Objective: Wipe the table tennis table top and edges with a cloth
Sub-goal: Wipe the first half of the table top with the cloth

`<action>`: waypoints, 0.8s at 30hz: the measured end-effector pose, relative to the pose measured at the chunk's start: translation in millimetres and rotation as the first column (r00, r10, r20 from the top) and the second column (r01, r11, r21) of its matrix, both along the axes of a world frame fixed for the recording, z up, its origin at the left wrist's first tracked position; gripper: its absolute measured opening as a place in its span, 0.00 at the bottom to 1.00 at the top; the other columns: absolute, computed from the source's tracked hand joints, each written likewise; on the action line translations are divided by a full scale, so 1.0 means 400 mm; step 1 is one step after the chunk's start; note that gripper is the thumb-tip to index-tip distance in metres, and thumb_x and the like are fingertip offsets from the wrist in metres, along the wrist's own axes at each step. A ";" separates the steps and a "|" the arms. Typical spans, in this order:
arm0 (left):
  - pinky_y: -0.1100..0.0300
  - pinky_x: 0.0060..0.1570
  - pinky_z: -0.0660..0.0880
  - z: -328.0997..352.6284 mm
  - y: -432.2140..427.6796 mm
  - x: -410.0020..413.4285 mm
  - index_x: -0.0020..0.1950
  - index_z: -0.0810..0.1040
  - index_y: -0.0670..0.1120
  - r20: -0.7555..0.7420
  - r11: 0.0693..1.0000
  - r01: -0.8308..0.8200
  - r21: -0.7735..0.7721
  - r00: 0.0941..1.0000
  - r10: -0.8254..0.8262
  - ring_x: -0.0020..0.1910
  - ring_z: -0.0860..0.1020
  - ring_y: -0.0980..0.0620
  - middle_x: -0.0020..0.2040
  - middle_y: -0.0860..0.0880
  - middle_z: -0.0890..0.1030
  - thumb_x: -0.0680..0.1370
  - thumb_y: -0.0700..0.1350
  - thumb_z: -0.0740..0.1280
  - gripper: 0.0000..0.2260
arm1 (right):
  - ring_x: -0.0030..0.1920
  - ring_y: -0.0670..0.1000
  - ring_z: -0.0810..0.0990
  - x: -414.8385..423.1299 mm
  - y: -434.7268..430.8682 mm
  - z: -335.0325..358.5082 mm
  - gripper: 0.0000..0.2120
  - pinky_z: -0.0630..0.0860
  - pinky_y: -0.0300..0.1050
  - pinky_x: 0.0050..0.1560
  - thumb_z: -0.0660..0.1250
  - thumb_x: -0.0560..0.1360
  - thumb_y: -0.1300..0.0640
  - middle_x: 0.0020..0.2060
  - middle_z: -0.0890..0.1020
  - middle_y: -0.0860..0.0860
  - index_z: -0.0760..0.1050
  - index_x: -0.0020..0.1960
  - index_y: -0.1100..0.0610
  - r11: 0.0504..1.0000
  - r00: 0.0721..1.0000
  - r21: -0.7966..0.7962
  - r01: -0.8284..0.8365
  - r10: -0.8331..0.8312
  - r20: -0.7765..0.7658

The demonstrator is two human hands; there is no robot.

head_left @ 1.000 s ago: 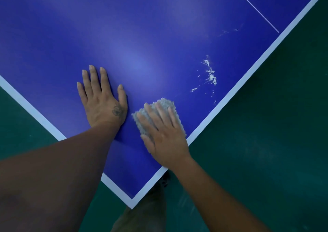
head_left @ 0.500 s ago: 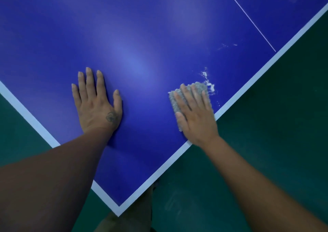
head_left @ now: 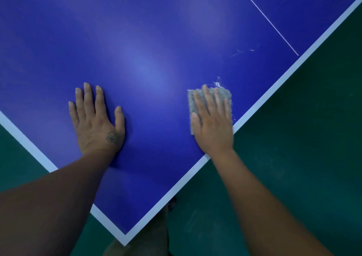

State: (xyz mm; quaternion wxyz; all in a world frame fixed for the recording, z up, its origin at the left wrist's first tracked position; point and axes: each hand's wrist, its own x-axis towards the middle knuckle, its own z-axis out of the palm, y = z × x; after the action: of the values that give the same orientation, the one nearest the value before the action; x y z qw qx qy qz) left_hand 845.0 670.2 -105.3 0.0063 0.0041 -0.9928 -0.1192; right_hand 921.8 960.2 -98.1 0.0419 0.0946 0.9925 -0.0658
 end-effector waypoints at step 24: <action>0.44 0.86 0.41 0.018 0.007 0.001 0.87 0.56 0.44 0.038 1.000 -0.007 0.007 0.999 0.007 0.88 0.45 0.45 0.89 0.44 0.51 0.85 0.59 0.54 0.34 | 0.87 0.56 0.42 0.061 0.103 0.021 0.30 0.46 0.65 0.85 0.42 0.89 0.43 0.88 0.47 0.52 0.46 0.88 0.50 0.950 0.946 0.019 0.312 -0.312 0.090</action>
State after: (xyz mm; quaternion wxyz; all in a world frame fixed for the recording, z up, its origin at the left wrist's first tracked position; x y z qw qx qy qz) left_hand 845.3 673.1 -97.9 -0.0121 0.0100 -0.9924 -0.1224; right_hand 946.1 1001.3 -89.8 0.0765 0.2534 0.9621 -0.0651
